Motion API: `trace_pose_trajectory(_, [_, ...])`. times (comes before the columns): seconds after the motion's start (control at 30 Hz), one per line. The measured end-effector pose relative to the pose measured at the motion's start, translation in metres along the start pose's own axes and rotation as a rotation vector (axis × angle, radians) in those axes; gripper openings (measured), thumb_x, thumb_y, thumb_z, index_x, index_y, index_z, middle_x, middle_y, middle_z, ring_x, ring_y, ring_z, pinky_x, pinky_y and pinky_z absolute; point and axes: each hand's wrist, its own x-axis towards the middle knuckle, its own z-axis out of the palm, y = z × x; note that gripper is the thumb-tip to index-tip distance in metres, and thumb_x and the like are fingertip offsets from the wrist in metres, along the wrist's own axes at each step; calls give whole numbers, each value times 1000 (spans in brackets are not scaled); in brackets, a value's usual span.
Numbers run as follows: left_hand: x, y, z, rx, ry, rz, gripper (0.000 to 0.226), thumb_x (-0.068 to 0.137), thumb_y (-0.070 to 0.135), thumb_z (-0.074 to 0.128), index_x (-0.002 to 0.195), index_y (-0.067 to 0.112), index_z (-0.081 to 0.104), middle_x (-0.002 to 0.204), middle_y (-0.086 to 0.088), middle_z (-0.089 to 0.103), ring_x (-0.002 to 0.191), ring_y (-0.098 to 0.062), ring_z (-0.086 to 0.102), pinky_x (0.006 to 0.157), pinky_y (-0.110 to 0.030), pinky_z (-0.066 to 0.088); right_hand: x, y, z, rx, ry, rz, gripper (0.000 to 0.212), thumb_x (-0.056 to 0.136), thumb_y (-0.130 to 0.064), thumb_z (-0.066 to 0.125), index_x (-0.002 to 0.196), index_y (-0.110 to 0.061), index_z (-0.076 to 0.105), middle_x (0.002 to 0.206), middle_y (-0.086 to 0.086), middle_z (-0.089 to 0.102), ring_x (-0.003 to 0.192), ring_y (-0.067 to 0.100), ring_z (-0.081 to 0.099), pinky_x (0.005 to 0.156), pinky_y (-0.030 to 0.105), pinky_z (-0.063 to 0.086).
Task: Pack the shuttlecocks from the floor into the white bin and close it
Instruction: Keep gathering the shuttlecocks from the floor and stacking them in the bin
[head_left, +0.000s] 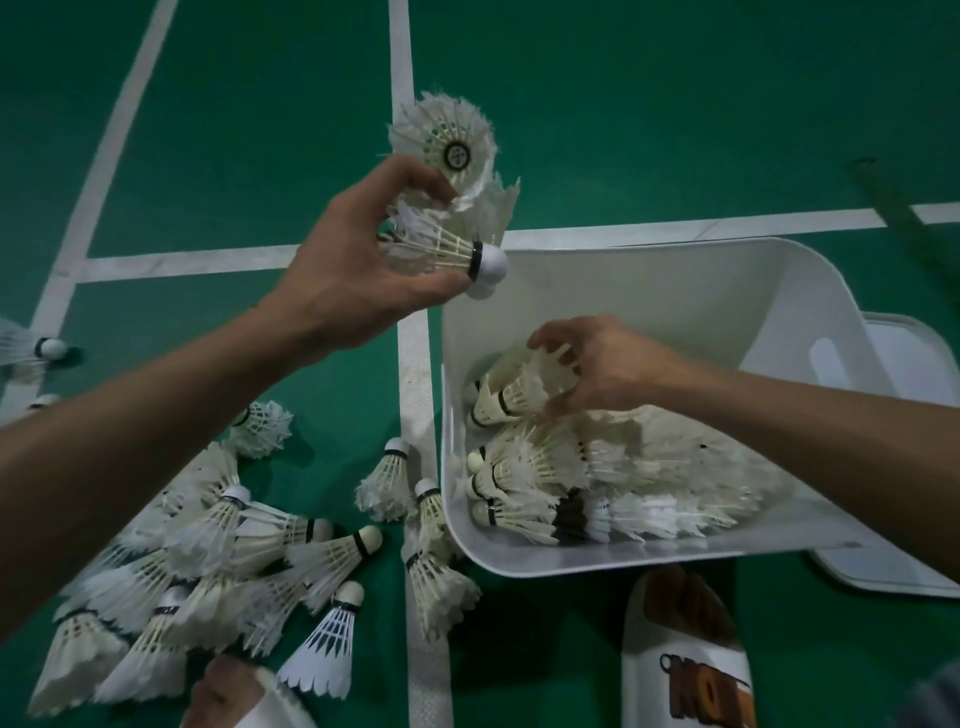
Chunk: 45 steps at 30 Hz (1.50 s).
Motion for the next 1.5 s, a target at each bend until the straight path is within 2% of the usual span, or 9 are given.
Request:
trace_pose_trajectory(0.13, [4, 3, 4, 2, -8, 8, 49, 70, 11, 80, 110, 18, 52, 107, -1, 56, 73, -3, 61, 62, -14, 50, 2, 2, 6, 85, 17, -15, 73, 71, -21, 84, 135, -17, 52, 124, 4, 62, 98, 17, 64, 88, 29, 53])
trace_pose_trajectory(0.27, [4, 10, 8, -3, -26, 21, 48, 70, 13, 80, 108, 22, 52, 106, 4, 56, 76, -2, 62, 64, -15, 51, 9, -7, 13, -73, -58, -58, 74, 78, -23, 78, 143, -22, 42, 129, 3, 59, 107, 19, 62, 95, 31, 49])
trace_pose_trajectory(0.37, [1, 15, 11, -2, -70, 33, 47, 71, 14, 80, 108, 23, 52, 105, 10, 55, 80, 1, 62, 65, -17, 53, 2, -6, -1, -78, -19, -78, 83, 70, -36, 83, 142, -27, 42, 128, -1, 58, 104, 16, 60, 86, 23, 46])
trace_pose_trajectory(0.53, [-4, 18, 16, 3, -172, 17, 46, 68, 28, 77, 106, 29, 51, 111, 19, 51, 87, -1, 60, 73, -16, 53, -24, 5, -34, 295, 101, -34, 71, 61, -33, 87, 124, -28, 56, 113, -9, 62, 88, 6, 65, 75, 27, 56])
trace_pose_trajectory(0.67, [-4, 19, 19, 23, -209, 9, 46, 70, 20, 79, 107, 26, 52, 111, 16, 52, 84, -6, 63, 71, -18, 54, -24, 16, -25, 292, 97, -9, 64, 61, -31, 88, 117, -28, 58, 116, -5, 62, 89, 8, 65, 80, 30, 57])
trace_pose_trajectory(0.83, [-5, 13, 19, -5, -165, -61, 46, 70, 19, 81, 106, 28, 54, 105, 12, 58, 76, -9, 64, 70, -30, 55, -12, 14, -5, 184, 109, -44, 78, 62, -34, 88, 131, -28, 52, 128, -2, 54, 93, 8, 55, 82, 25, 47])
trace_pose_trajectory(1.13, [-6, 7, 18, -32, -177, -104, 47, 69, 19, 81, 107, 28, 54, 106, 4, 59, 76, -10, 66, 66, -25, 56, 1, 6, 8, 43, -4, -124, 43, 78, -17, 78, 117, -16, 59, 97, 0, 68, 81, 15, 65, 71, 25, 53])
trace_pose_trajectory(1.3, [-6, 8, 18, -23, -178, -97, 47, 69, 19, 81, 107, 28, 54, 104, 7, 59, 72, -5, 64, 63, -21, 55, -3, 7, 13, 59, -43, -74, 31, 84, -7, 67, 113, -16, 59, 95, 0, 69, 79, 11, 64, 63, 14, 49])
trace_pose_trajectory(1.5, [-9, 9, 15, -13, -229, -101, 47, 68, 20, 81, 105, 29, 54, 101, 6, 59, 68, -4, 64, 58, -18, 52, -29, 1, -34, 1028, 193, -26, 38, 79, -1, 70, 113, -12, 56, 107, 10, 67, 97, 23, 68, 82, 38, 58])
